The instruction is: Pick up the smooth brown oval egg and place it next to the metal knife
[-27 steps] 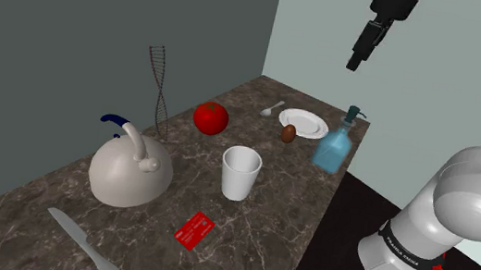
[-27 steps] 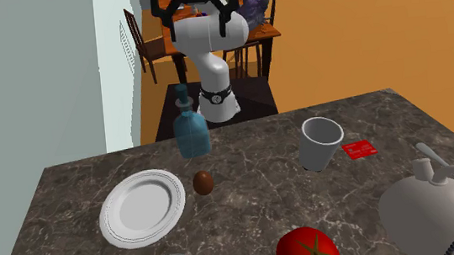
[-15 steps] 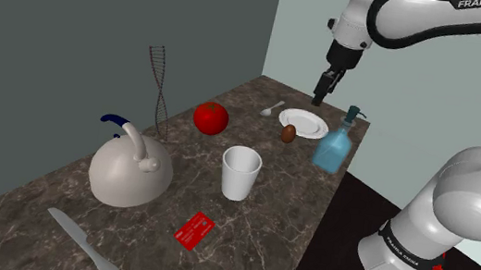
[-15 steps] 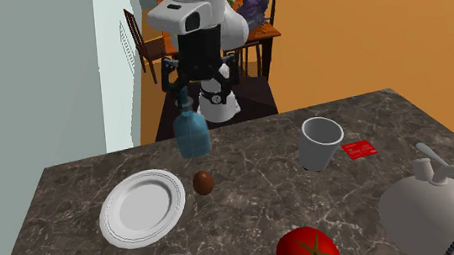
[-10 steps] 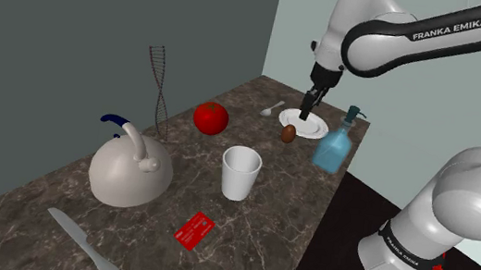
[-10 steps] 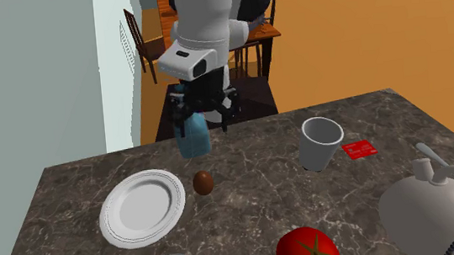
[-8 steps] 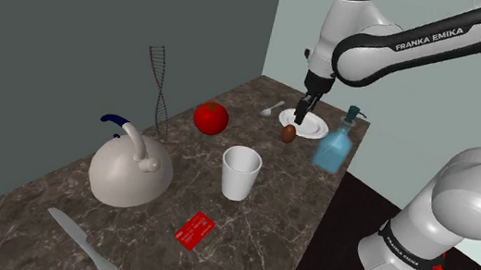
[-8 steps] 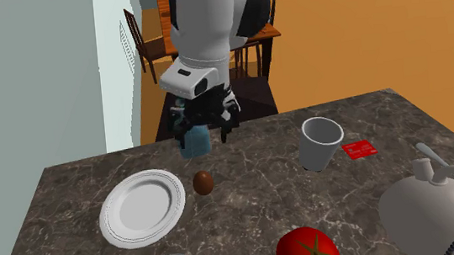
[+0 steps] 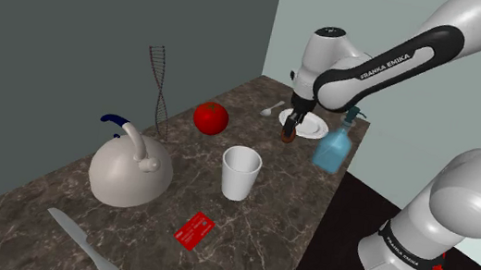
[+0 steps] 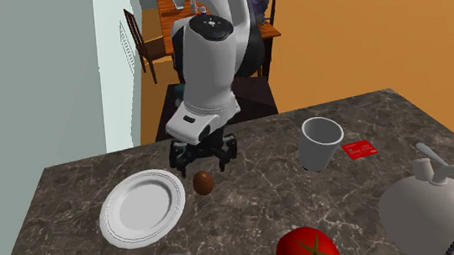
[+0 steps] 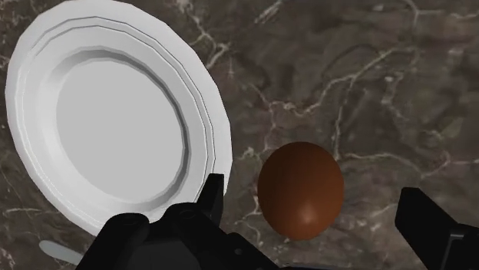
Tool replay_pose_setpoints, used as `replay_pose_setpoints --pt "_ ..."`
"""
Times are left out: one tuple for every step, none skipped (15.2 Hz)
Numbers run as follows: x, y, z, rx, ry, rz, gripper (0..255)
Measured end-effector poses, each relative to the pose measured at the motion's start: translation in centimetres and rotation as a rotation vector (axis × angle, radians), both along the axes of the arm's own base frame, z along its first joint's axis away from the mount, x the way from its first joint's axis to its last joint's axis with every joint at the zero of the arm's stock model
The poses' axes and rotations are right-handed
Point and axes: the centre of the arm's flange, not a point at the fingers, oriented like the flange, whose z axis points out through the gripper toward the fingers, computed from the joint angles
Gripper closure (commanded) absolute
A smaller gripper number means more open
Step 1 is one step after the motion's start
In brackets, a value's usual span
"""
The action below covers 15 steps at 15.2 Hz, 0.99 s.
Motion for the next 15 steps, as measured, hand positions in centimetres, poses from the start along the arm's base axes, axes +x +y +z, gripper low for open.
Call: replay_pose_setpoints --pt "0.1 -0.1 -0.4 0.000 0.000 0.000 0" --pt "0.0 0.0 -1.0 -0.001 0.000 0.000 0" --pt "0.2 -0.2 -1.5 -0.001 0.000 0.001 0" --pt "0.4 -0.4 -2.3 0.000 0.000 0.000 0" --pt "0.3 -0.4 -2.7 0.000 0.000 0.000 0" --pt "0.3 -0.5 -2.8 0.000 0.000 0.000 0" --pt "0.3 -0.5 -2.9 0.000 0.000 0.001 0" --pt "0.3 -0.5 -2.9 0.000 0.000 0.001 0" --pt "0.3 -0.5 -2.9 0.000 -0.001 0.001 0" --pt "0.3 -0.5 -2.9 0.000 -0.001 0.001 0" --pt "0.3 -0.5 -2.9 0.000 -0.001 0.001 0" --pt "0.3 -0.5 -2.9 0.000 -0.001 0.001 255" --pt "0.3 -0.5 -2.9 0.000 -0.001 0.001 255" --pt "0.3 -0.5 -2.9 0.000 -0.001 0.001 255" --pt "0.3 -0.5 -2.9 0.000 -0.001 0.001 255"
